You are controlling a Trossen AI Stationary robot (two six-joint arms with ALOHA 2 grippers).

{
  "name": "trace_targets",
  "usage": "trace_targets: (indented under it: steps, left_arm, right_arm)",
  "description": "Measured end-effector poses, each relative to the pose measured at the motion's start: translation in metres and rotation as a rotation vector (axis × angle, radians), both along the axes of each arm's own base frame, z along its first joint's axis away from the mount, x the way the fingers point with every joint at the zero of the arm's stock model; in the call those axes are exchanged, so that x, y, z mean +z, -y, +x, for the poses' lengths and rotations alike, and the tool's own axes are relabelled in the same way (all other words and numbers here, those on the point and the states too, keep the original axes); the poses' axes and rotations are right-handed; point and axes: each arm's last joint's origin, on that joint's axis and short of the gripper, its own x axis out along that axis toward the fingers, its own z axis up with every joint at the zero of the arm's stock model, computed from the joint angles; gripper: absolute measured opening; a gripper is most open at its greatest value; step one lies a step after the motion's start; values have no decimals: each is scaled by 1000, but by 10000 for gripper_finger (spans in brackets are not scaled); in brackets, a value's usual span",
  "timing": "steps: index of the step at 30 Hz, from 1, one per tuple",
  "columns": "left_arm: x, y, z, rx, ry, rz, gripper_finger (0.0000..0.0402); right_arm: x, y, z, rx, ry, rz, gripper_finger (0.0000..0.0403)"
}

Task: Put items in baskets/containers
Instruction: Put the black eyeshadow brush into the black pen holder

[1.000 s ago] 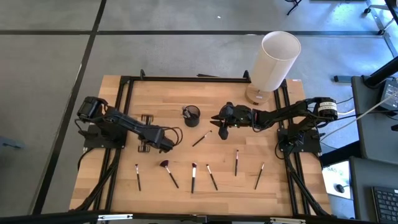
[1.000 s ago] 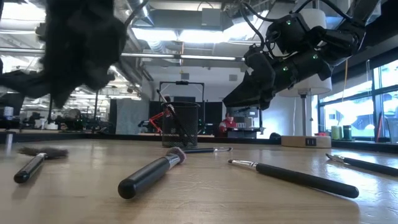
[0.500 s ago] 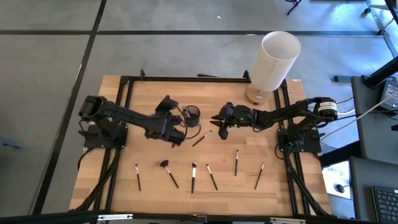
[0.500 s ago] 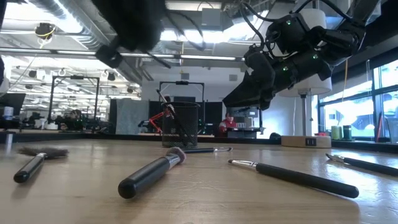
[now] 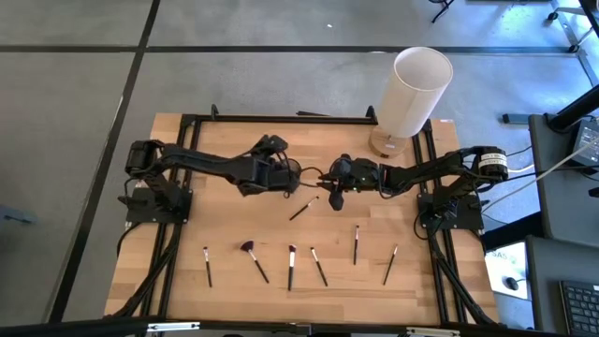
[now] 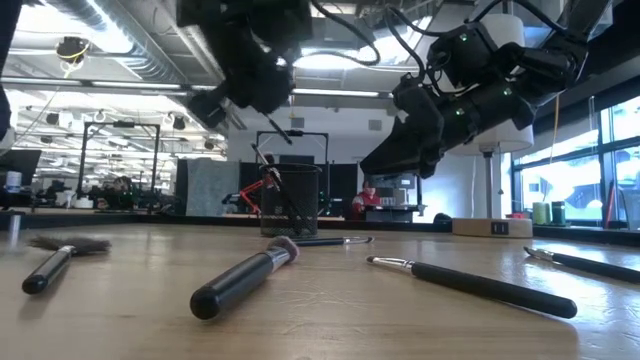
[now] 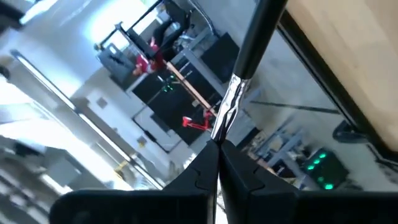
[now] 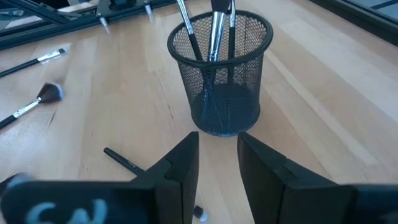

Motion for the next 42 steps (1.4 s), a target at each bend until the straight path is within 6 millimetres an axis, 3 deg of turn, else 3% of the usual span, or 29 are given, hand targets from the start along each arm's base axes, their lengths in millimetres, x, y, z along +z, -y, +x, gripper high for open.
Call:
trace_targets:
  steps: [6, 14, 25, 30, 34, 42]
  left_arm:
    - [-25, -4, 11, 3, -140, 37, 5]
    - [-34, -3, 14, 27, -47, 39, 17]
    - [-33, 9, 15, 6, 25, 24, 109]
    - [-27, 13, 13, 17, 75, 109, 138]
    - [-6, 20, 4, 27, 321, 12, 140]
    - [33, 23, -32, 264, 937, -572, 124]
  right_arm:
    - [-2, 0, -1, -3, -21, 10, 110]
    - [-2, 0, -1, -7, -23, 19, 110]
    - [-3, 0, -1, -4, -34, 21, 110]
    - [-8, -2, -3, 139, -102, 9, 110]
    - [-9, -2, -2, 265, -213, -8, 110]
    - [-4, 0, 10, 433, -294, -275, 110]
